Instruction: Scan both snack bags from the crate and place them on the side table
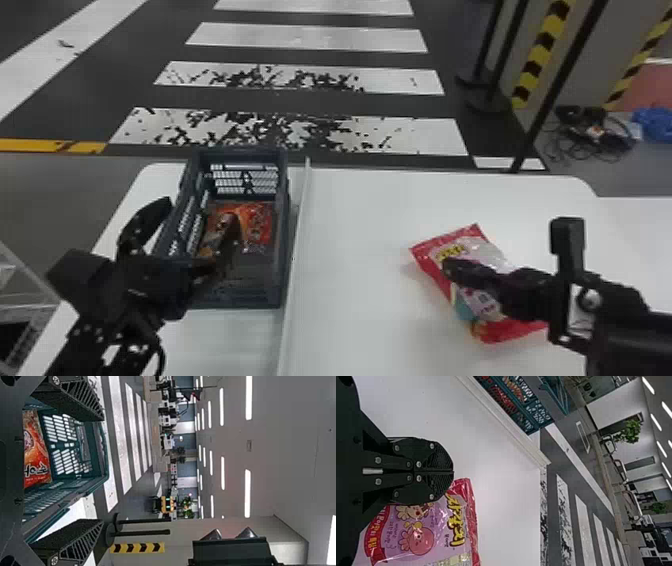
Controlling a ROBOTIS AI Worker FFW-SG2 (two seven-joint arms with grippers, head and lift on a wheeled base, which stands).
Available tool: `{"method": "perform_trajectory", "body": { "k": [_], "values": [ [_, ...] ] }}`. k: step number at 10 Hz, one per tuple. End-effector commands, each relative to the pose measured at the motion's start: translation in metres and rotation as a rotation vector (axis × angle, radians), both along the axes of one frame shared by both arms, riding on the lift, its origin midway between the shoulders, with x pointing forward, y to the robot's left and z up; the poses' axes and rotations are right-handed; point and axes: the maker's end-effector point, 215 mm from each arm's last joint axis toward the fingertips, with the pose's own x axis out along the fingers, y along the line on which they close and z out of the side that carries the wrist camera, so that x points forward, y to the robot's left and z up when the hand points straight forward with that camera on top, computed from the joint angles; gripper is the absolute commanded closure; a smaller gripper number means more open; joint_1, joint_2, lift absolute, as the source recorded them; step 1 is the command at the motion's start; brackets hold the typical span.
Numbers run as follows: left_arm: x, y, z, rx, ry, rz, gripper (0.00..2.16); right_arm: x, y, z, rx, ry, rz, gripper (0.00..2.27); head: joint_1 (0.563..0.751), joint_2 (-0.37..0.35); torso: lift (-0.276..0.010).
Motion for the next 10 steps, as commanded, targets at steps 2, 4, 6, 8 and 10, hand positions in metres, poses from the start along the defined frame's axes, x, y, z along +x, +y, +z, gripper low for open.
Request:
{"method": "perform_trajectory", "body": {
  "k": [2,4,6,8,10],
  "values": [
    [-0.001,0.001,-0.002,0.000,0.003,0.001,0.08,0.010,0.002,-0.008,-0.026,0.023,0.010,2.13,0.695,-0.009,-0.098],
    [0.000,0.003,-0.001,0.002,0.001,0.002,0.08,0.021,-0.001,-0.014,-0.047,0.040,0.010,2.12,0.695,-0.007,-0.098],
    [-0.001,0.003,-0.003,0.002,0.006,0.003,0.08,0.029,-0.004,-0.021,-0.064,0.055,0.008,2.13,0.695,-0.008,-0.098],
    [0.000,0.004,-0.004,0.002,0.007,0.002,0.08,0.037,-0.013,-0.024,-0.073,0.058,-0.011,2.12,0.695,-0.013,-0.098],
    [0.000,0.003,-0.006,0.002,0.011,0.001,0.08,0.045,-0.025,-0.025,-0.085,0.045,-0.042,2.12,0.695,-0.025,-0.098]
  ]
}}
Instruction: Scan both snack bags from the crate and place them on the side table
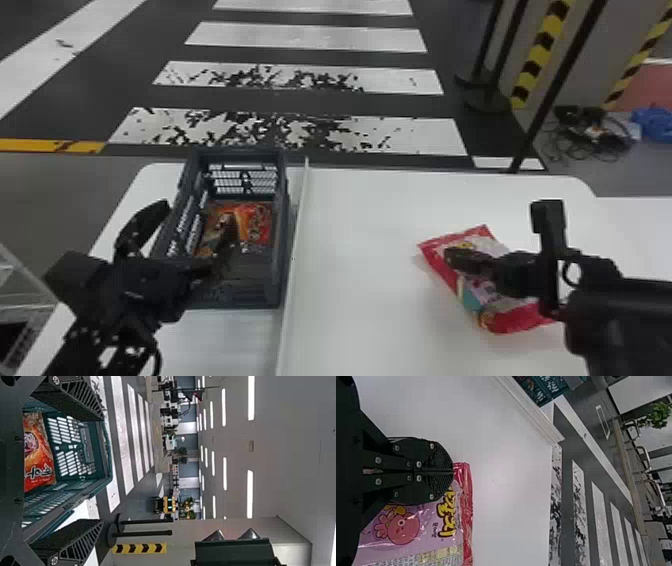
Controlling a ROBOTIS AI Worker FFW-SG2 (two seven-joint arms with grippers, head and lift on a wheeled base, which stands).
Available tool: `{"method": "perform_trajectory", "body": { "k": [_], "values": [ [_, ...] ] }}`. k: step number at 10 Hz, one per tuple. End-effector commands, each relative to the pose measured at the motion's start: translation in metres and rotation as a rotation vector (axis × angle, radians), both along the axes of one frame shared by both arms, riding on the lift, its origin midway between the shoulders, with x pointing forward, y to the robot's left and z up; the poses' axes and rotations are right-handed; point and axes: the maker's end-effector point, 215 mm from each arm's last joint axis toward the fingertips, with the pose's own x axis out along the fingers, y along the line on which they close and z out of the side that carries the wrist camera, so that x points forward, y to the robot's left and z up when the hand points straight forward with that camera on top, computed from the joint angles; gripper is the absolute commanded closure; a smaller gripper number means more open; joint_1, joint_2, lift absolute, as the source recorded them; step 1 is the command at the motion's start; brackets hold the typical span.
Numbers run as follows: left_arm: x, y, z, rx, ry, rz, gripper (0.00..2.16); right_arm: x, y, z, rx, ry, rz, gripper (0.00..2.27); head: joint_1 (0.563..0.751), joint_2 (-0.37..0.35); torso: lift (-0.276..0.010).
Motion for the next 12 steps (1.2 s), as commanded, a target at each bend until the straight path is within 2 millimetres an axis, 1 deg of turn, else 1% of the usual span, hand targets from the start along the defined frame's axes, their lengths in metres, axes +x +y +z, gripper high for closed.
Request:
{"method": "perform_trajectory", "body": {
  "k": [1,5,7,9,10,11,12],
  "values": [
    [0.000,0.000,0.000,0.000,0.001,0.000,0.08,0.006,-0.009,0.000,-0.004,-0.002,-0.025,2.12,0.695,-0.029,-0.098],
    [0.000,0.001,-0.002,0.001,0.004,-0.002,0.08,0.014,-0.032,-0.013,-0.029,0.008,-0.099,2.12,0.695,-0.060,-0.098],
    [0.000,0.000,-0.002,0.001,0.004,-0.003,0.08,0.020,-0.042,-0.014,-0.041,-0.002,-0.131,2.12,0.695,-0.069,-0.098],
    [0.000,0.000,-0.002,0.003,0.004,-0.006,0.08,0.017,-0.051,-0.014,-0.017,-0.006,-0.159,2.12,0.695,-0.082,-0.098],
    [0.000,0.000,-0.002,0.003,0.004,-0.006,0.08,0.014,-0.047,0.001,0.048,-0.023,-0.177,2.12,0.695,-0.087,-0.098],
    [0.000,0.000,-0.002,0.003,0.004,-0.006,0.08,0.012,-0.046,0.022,0.104,-0.038,-0.196,2.12,0.695,-0.088,-0.098],
    [0.000,0.000,-0.003,0.001,0.006,-0.005,0.08,0.011,-0.050,0.042,0.151,-0.061,-0.217,2.12,0.695,-0.087,-0.098]
  ]
}}
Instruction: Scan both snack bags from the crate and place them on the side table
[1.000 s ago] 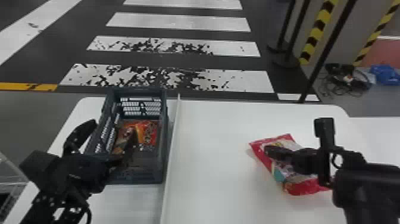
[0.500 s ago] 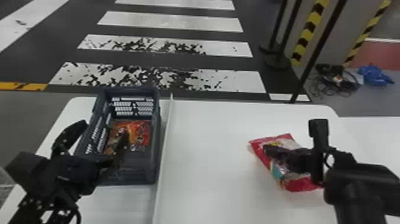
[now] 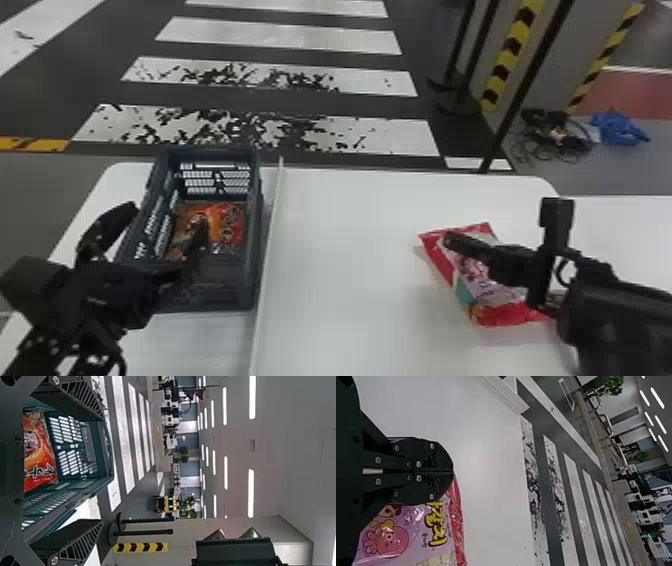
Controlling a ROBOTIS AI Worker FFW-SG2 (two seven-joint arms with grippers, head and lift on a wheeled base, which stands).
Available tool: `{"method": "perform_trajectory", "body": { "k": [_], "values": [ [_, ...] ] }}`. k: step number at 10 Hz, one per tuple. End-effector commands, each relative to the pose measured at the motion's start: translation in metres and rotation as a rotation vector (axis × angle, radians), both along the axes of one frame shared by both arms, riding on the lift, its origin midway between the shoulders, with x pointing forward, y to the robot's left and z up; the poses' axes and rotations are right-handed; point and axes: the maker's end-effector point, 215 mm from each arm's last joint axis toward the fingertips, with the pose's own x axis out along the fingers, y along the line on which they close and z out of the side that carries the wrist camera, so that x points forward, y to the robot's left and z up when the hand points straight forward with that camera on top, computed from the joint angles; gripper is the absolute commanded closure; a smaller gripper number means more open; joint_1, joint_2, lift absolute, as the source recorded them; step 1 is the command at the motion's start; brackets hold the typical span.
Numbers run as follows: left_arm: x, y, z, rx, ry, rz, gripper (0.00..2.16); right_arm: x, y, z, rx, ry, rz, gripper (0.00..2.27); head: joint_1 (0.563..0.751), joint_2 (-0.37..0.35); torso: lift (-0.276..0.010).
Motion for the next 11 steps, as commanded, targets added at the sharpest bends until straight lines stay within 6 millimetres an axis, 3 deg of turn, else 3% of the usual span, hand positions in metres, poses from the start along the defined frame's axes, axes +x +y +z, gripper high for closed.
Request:
{"method": "perform_trajectory", "body": {
  "k": [1,3,5,9,11],
  "values": [
    [0.001,0.000,-0.001,-0.001,0.001,0.000,0.08,-0.002,-0.020,0.027,0.040,-0.037,-0.052,2.12,0.695,-0.086,-0.098],
    [0.002,-0.001,-0.001,0.000,0.001,-0.001,0.08,0.000,-0.071,0.033,-0.027,-0.061,-0.155,2.12,0.695,-0.109,-0.098],
    [0.002,-0.001,-0.004,-0.005,0.005,-0.001,0.08,-0.007,-0.112,0.016,-0.154,-0.044,-0.221,2.12,0.695,-0.173,-0.098],
    [0.003,-0.002,-0.007,-0.007,0.008,-0.003,0.08,-0.030,-0.152,-0.020,-0.363,0.040,-0.255,2.12,0.695,-0.244,-0.098],
    [0.004,-0.001,-0.006,-0.006,0.007,-0.003,0.08,-0.040,-0.159,-0.031,-0.406,0.080,-0.255,2.12,0.695,-0.266,-0.098]
  ]
}}
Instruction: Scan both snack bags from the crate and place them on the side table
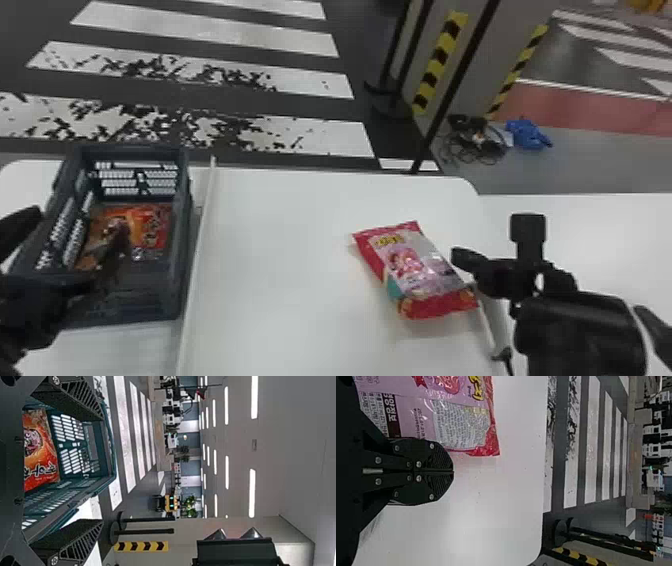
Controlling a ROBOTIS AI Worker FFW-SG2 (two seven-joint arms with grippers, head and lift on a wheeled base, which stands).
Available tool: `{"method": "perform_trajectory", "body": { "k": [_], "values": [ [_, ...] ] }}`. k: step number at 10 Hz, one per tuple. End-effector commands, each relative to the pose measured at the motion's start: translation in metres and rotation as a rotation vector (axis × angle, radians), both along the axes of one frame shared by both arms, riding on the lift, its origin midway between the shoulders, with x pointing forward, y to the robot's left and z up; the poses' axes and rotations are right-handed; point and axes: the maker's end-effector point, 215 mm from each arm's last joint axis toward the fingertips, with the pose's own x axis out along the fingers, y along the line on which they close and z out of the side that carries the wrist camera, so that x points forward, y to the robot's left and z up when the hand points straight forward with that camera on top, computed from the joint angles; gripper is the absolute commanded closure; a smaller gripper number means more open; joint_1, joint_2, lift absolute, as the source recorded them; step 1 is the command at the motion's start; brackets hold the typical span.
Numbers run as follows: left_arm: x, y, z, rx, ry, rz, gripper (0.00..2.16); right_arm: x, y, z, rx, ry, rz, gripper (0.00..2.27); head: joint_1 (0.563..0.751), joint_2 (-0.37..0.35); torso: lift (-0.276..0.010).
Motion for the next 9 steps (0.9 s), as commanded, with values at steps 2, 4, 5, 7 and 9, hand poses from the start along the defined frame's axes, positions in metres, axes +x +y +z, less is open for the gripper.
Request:
{"method": "perform_trajectory", "body": {
  "k": [2,4,5,7,9],
  "values": [
    [0.000,-0.002,0.000,-0.001,0.001,-0.004,0.08,-0.008,-0.001,-0.010,-0.021,0.033,0.004,2.12,0.695,-0.273,-0.098],
    [-0.001,-0.002,0.000,-0.002,0.001,-0.005,0.08,-0.012,0.001,-0.016,-0.013,0.051,0.004,2.12,0.695,-0.277,-0.098],
    [-0.001,-0.002,0.000,-0.002,0.001,-0.005,0.08,-0.016,0.003,-0.019,-0.011,0.061,0.004,2.12,0.695,-0.276,-0.098],
    [-0.001,-0.002,0.001,-0.005,0.000,-0.005,0.08,-0.031,0.003,-0.029,0.000,0.101,-0.010,2.12,0.695,-0.277,-0.098],
    [-0.001,-0.002,0.001,-0.005,0.000,-0.005,0.08,-0.030,0.003,-0.026,-0.002,0.093,-0.009,2.12,0.695,-0.281,-0.098]
  ]
}}
